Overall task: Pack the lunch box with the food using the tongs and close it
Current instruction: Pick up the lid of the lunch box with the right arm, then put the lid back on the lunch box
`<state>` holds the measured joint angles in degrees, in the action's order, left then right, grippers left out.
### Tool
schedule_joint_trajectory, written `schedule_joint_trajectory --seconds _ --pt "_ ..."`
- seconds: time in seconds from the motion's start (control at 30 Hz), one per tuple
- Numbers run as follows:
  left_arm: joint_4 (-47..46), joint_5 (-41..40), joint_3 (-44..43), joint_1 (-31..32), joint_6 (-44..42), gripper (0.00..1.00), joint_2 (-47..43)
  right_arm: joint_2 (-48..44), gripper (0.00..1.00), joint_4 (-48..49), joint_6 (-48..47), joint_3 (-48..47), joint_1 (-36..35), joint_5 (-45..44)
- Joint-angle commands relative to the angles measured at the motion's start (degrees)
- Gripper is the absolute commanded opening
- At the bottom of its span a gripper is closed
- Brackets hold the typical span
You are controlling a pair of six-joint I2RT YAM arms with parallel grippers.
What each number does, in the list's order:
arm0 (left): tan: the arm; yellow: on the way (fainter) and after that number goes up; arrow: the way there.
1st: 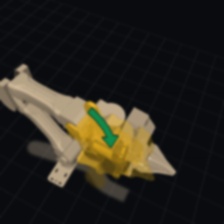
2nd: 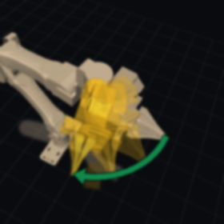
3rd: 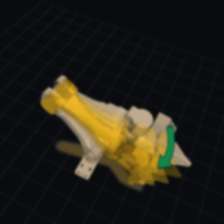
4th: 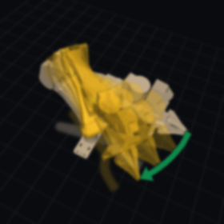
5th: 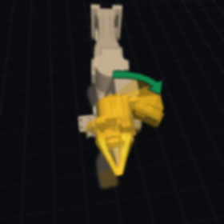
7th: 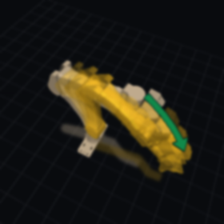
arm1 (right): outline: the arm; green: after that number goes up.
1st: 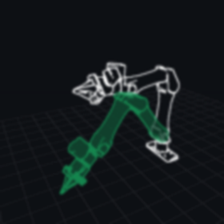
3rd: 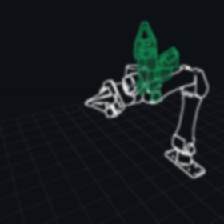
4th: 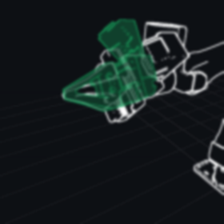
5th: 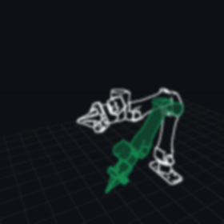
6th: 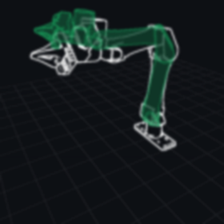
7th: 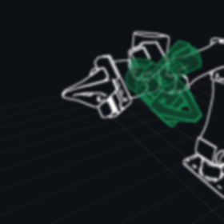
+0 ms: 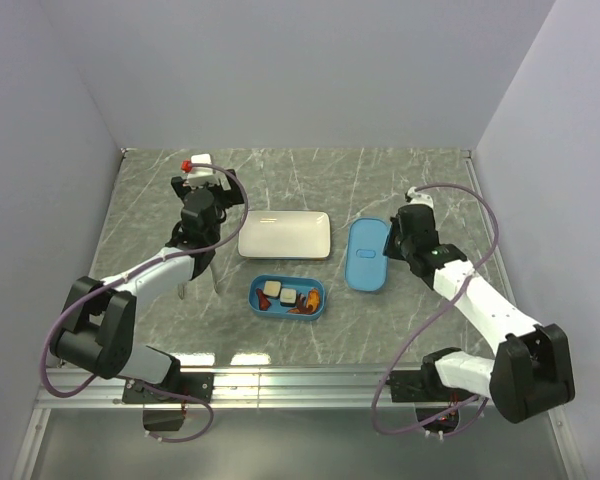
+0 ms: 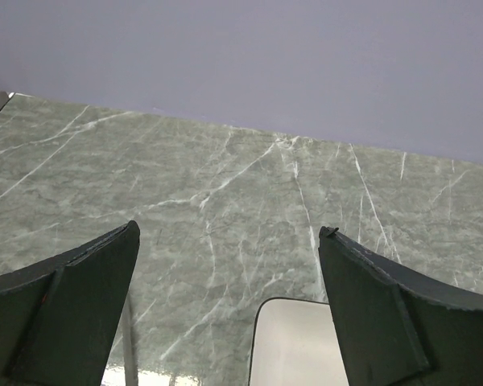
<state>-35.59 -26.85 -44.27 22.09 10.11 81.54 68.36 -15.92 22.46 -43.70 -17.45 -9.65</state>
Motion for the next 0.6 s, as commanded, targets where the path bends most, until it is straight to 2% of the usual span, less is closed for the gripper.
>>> schedule_joint_trajectory --seconds 0.0,0.27,0.57 --pt "-3.0 -0.6 0.3 -0.2 -0.9 0.99 -2.3 -4.0 0.00 1.5 -3.9 0.7 -0.8 4.9" --pt "-2.8 -0.2 0.1 -0.7 -0.8 0.99 -1.8 -5.5 0.00 2.5 -10.6 -0.8 -1.4 22.5" --pt "-3.1 6.4 1.1 -0.7 -0.6 0.99 -3.7 1.6 0.00 4.0 -17.0 -4.7 -10.5 31.1"
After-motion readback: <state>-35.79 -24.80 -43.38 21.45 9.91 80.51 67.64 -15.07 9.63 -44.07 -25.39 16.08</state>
